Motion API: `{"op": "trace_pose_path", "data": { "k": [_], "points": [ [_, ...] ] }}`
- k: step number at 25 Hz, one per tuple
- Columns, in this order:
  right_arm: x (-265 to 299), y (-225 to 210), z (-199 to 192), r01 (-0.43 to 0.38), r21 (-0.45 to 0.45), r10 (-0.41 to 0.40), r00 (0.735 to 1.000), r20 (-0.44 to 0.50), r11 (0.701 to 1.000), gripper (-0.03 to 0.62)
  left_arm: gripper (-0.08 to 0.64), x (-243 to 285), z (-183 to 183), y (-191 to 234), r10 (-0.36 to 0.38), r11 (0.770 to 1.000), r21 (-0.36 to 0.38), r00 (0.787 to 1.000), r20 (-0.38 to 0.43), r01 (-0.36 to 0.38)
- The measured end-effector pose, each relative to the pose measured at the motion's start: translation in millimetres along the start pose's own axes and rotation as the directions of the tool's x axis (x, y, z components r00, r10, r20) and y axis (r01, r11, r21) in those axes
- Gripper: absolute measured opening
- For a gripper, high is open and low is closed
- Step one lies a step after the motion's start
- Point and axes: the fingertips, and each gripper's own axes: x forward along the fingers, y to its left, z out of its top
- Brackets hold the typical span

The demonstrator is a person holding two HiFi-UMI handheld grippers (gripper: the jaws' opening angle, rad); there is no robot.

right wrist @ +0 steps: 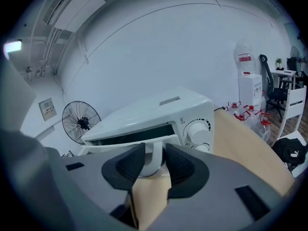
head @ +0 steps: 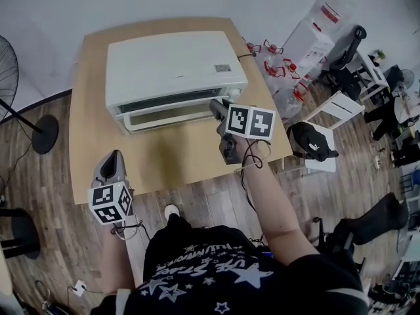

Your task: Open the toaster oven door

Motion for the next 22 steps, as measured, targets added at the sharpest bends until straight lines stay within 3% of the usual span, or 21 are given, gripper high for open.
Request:
{"op": "trace_pose_path", "data": {
  "k": [6, 12, 22],
  "points": [
    [-19, 1, -25, -0.007, -0.057, 0.007, 1.0, 0.004, 0.998, 0.137, 0.018, -21, -6, -17, 0.025, 1.0, 0.007, 1.0, 0.005, -0.025],
    [-35, -2, -59, -0.05, -0.026, 0.05, 0.999, -0.005, 0.998, 0.133, 0.018, -40, -19, -36, 0.057, 0.998, 0.003, 0.998, 0.003, -0.057],
    [-50, -11, -109, -0.052, -0.078, 0.053, 0.998, 0.021, 0.996, 0.109, 0.018, -74, -57, -55, 0.127, 0.991, -0.034, 0.991, -0.031, -0.128]
  ]
}}
